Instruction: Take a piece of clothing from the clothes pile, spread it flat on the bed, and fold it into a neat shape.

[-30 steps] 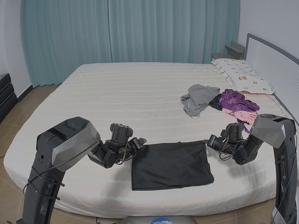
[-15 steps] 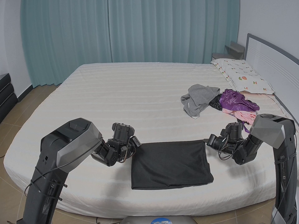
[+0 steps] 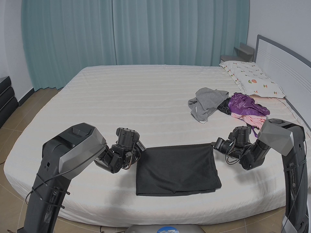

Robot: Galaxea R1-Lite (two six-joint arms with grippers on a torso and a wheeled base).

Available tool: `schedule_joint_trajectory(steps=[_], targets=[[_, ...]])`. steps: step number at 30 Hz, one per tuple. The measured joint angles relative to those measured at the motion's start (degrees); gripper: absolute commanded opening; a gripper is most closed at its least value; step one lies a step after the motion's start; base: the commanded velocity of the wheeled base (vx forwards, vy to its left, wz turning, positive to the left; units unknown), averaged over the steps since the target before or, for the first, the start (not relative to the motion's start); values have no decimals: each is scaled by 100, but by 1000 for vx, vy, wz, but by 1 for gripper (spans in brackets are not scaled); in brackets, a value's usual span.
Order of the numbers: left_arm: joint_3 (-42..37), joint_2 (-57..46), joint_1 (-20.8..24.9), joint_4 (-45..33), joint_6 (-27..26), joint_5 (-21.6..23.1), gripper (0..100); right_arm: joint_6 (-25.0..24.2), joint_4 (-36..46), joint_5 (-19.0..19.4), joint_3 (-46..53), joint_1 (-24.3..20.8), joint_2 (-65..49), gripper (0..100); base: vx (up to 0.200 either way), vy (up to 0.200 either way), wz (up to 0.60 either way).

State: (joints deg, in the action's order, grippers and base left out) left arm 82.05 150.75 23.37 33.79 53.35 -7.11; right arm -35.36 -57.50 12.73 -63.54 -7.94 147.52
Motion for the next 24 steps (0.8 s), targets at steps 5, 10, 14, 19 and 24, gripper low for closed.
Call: schedule_joint_trajectory(steps=[5,10,14,19,24], targets=[[-9,0,2,-49,-11,-11,0,9,148,-22,-99,-30,59,0,0,0,0],[0,0,13,-54,-20,-11,0,34,222,-30,-154,-60,85,0,0,0,0],[2,0,22,-51,-22,-13,0,69,219,-52,-165,-68,94,0,0,0,0],[0,0,28,-57,-22,-11,0,112,206,-145,-173,-79,100,0,0,0,0],[-11,0,28,-67,-20,-11,100,123,151,-162,-167,-88,105,100,0,0,0]])
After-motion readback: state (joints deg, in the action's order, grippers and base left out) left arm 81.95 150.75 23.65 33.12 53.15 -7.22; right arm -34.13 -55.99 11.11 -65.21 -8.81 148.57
